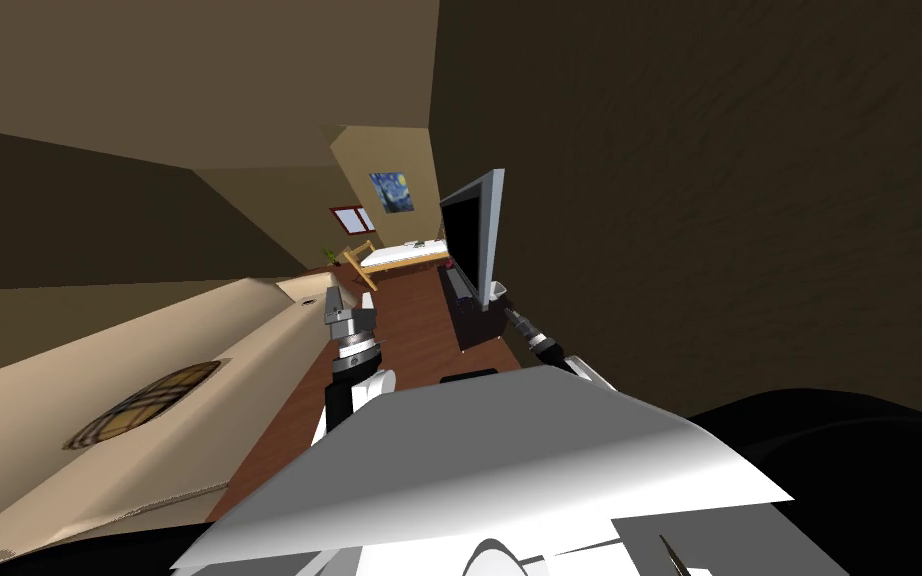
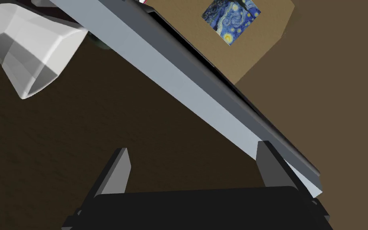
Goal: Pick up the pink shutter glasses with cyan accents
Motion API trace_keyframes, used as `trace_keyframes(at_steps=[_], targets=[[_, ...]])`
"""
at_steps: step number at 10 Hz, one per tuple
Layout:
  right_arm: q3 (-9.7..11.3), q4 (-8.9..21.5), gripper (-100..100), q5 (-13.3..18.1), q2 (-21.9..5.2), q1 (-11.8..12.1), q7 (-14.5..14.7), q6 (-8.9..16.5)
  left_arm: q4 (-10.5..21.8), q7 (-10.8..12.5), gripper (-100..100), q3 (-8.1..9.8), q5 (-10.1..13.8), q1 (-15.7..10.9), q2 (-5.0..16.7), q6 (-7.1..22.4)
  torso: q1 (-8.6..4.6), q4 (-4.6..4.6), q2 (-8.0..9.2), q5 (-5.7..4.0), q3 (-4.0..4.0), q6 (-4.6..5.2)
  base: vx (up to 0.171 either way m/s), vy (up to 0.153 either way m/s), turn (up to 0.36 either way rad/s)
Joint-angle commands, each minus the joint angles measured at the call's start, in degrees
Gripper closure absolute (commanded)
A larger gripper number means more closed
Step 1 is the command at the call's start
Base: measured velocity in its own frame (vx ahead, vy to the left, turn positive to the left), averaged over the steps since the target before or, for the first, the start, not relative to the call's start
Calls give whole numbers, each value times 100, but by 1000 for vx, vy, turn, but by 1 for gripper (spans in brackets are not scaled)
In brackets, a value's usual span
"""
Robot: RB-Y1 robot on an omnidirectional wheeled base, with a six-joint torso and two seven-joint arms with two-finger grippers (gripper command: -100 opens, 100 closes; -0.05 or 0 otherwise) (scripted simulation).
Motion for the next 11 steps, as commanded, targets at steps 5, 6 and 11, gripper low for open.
trace_keyframes(at_steps=[5, 6, 11], targets=[[113, 522, -100, 437, -596, 65, 44, 420, 0, 0, 0, 0, 0, 0, 0, 0, 3, -2, -10, 1, -5, 0, 18, 119, -48], [167, 704, -100, 613, -809, 74, 77, 541, 0, 0, 0, 0, 0, 0, 0, 0, 4, -3, -13, 2, -8, -1, 23, 154, -33], [282, 1350, -100, 956, -1229, 87, 145, 767, 0, 0, 0, 0, 0, 1, 0, 0, 11, -4, -24, 3, -13, -2, 48, 139, -29]])
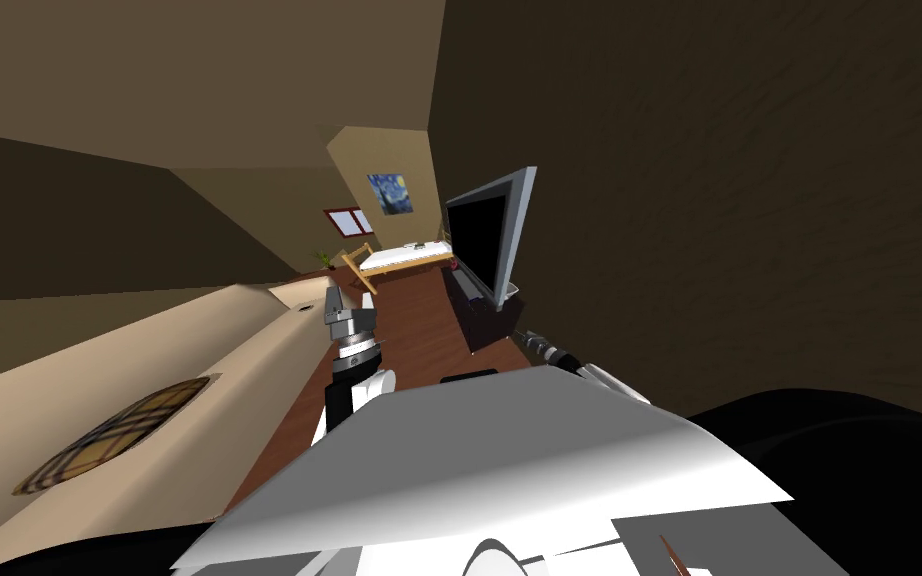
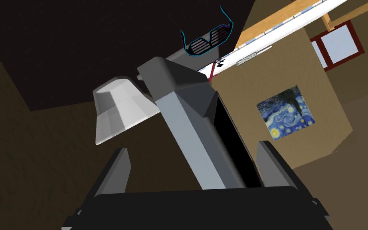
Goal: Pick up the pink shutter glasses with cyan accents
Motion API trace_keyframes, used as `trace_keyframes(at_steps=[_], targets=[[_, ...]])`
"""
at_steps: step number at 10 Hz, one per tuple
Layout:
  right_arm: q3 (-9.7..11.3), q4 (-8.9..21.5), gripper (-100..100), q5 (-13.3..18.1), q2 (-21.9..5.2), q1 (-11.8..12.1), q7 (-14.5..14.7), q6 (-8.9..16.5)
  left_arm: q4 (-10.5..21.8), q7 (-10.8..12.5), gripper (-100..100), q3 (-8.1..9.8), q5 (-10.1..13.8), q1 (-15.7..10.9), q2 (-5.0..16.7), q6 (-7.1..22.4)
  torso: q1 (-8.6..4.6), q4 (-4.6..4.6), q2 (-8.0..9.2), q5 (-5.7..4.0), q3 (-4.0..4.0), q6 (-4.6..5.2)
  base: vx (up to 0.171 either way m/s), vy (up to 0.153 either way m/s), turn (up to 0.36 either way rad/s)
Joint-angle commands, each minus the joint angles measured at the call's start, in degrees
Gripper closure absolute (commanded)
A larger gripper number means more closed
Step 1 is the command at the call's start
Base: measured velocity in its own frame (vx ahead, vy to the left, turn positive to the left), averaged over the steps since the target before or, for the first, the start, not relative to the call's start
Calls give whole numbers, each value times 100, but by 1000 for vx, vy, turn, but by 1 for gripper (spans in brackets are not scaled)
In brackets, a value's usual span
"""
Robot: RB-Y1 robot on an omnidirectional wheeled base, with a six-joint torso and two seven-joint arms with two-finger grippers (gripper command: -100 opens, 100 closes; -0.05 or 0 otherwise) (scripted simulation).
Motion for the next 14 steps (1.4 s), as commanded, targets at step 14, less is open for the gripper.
trace_keyframes(at_steps=[14], targets=[[531, 2279, -100, 1111, -1448, -47, 276, 623, -1, 0, 0, 0, 0, 1, 0, 0, 20, -8, -33, 7, -20, -2, 107, 169, 16]])
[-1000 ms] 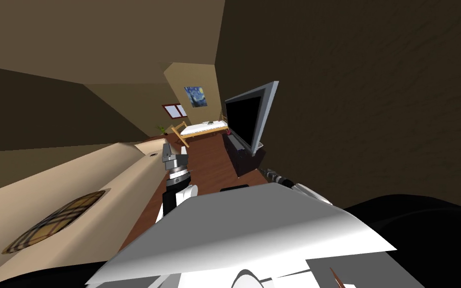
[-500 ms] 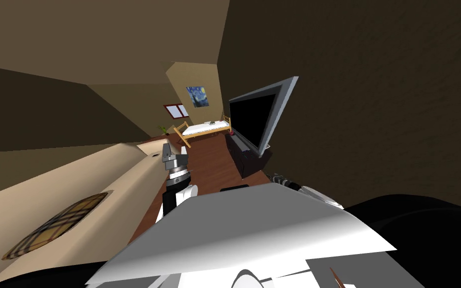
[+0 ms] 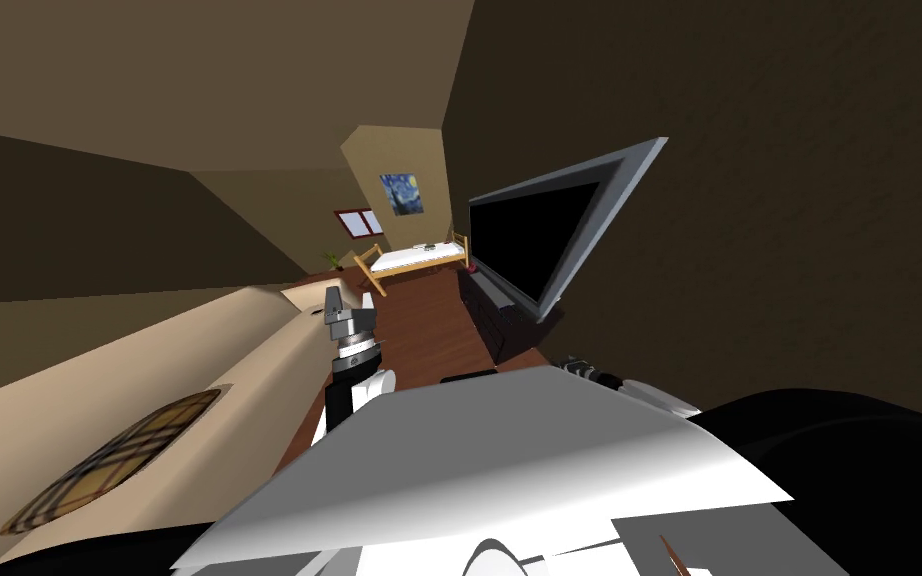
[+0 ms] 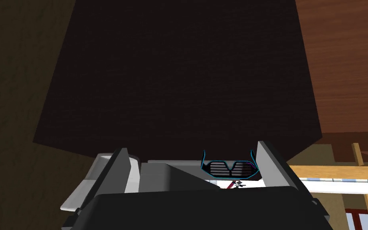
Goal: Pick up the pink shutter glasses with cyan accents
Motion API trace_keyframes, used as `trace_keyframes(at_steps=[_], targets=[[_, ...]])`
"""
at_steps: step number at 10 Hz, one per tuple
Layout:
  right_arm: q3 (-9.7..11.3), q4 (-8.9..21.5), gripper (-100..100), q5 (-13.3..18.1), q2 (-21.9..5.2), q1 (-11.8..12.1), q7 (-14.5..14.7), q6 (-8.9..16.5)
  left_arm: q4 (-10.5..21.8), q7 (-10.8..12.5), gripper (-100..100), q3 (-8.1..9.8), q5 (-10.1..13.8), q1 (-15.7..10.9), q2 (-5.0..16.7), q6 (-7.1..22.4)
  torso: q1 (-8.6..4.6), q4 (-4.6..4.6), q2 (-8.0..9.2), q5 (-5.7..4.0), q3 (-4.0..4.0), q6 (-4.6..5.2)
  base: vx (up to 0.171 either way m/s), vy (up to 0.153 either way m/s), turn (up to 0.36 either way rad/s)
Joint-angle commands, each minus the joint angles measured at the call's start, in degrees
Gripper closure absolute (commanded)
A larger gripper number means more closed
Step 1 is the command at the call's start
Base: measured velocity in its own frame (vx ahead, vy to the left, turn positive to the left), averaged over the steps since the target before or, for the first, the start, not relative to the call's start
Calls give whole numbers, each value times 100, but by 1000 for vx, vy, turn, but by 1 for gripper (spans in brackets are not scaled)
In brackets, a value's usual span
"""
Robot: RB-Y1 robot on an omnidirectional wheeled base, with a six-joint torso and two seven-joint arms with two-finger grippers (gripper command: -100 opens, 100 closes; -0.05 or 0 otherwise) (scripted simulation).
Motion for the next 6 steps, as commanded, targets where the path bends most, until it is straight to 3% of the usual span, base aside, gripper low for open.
trace_keyframes(at_steps=[1, 3, 4, 6], targets=[[60, 232, -100, 47, -97, -59, -6, 23, 0, 0, 0, 0, 0, 0, 0, 0, 0, 0, 0, 0, 0, 0, 114, 131, 25], [179, 682, -100, 221, -356, -81, 54, 83, 0, 0, 0, 0, 0, 0, 0, 0, -3, 2, 9, -2, 6, 0, 179, 197, 89], [179, 727, -100, 221, -356, -81, 54, 83, 0, 0, 0, 0, 0, 0, 0, 0, 13, -2, -14, 4, -8, -2, 193, 161, 32], [238, 938, -100, 293, -466, -94, 82, 101, 0, 0, 0, 1, 0, 0, 1, 0, -29, 3, 19, -5, 9, 1, 97, 93, 38]])
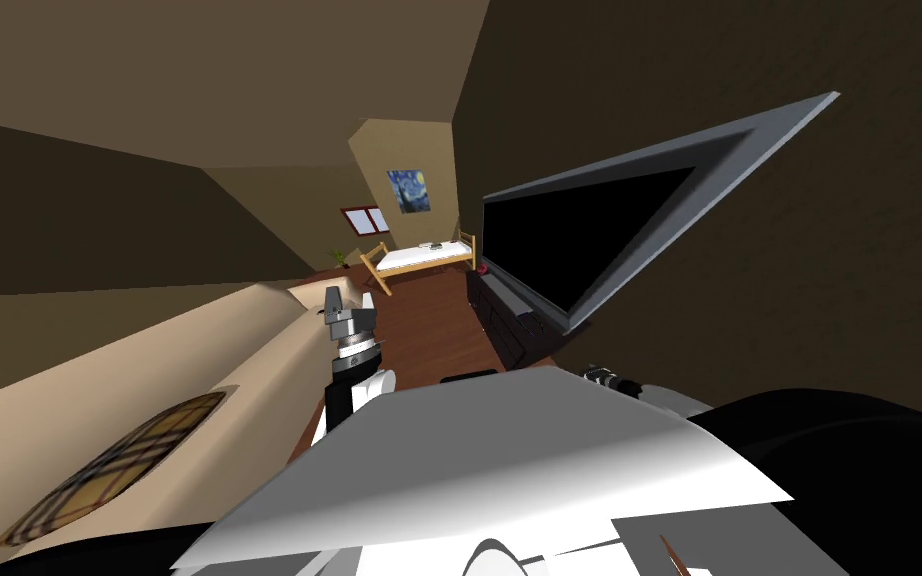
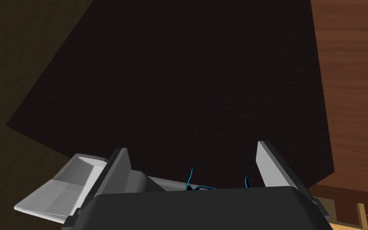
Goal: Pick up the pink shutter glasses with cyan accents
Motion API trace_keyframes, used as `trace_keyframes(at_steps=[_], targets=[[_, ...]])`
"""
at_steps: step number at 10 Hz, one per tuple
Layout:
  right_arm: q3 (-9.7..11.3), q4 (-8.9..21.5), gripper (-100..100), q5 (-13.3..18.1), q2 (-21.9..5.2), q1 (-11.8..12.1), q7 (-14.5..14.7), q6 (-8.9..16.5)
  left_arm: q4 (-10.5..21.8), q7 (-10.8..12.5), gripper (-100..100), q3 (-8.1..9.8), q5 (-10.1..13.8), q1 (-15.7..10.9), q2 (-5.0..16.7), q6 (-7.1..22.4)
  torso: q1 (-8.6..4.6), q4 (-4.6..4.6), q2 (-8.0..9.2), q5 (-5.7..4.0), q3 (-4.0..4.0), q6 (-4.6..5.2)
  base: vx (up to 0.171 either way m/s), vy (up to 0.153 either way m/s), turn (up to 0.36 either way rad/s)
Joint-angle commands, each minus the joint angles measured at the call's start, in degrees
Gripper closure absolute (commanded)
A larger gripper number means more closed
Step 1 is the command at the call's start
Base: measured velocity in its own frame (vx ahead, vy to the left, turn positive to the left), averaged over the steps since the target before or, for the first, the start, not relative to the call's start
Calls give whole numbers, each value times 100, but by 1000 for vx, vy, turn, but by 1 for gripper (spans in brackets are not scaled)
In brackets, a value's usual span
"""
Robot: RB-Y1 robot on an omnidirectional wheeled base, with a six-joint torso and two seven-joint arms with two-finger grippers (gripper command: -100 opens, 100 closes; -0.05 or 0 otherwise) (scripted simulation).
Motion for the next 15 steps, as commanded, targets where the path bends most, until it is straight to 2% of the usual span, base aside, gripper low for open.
trace_keyframes(at_steps=[1, 2, 5, 6, 8, 10, 14, 15], targets=[[64, 286, -100, 96, -145, 3, 53, 5, 0, 0, 0, 0, 0, 0, 0, 0, 0, 0, 0, 0, 0, 0, 200, 223, 137], [64, 382, -100, 96, -145, 3, 53, 5, 0, 0, 0, -1, 0, 1, -1, 0, 35, -5, -23, 7, -13, 0, 189, 167, 20], [175, 784, -100, 193, -296, -25, 99, 2, -1, 0, 0, 1, 0, 1, 0, 0, -6, -4, -11, 0, -8, 3, 171, 107, 68], [175, 805, -100, 193, -296, -25, 99, 2, 0, 0, 0, 0, 0, 1, 0, 0, 4, -5, -24, 1, -14, -1, 150, 97, 48], [282, 1161, -100, 261, -390, -50, 139, -26, 0, 0, 0, 0, 0, 0, 0, 0, 0, -2, -8, 1, -5, 1, 176, 124, 116], [386, 1440, -100, 305, -438, -70, 173, -74, -1, 0, 0, 0, 0, 2, 0, 0, 28, -12, -52, 6, -30, 0, 287, 172, 111], [591, 1791, -100, 348, -382, -95, 221, -207, -1, 0, 0, 0, 0, 1, 0, 0, 5, -10, -33, 3, -22, 1, 228, 103, 111], [618, 1800, -100, 350, -344, -94, 223, -224, -1, 0, 0, 1, 0, 1, 0, 0, 3, -7, -21, 2, -14, 3, 152, 55, 43]])
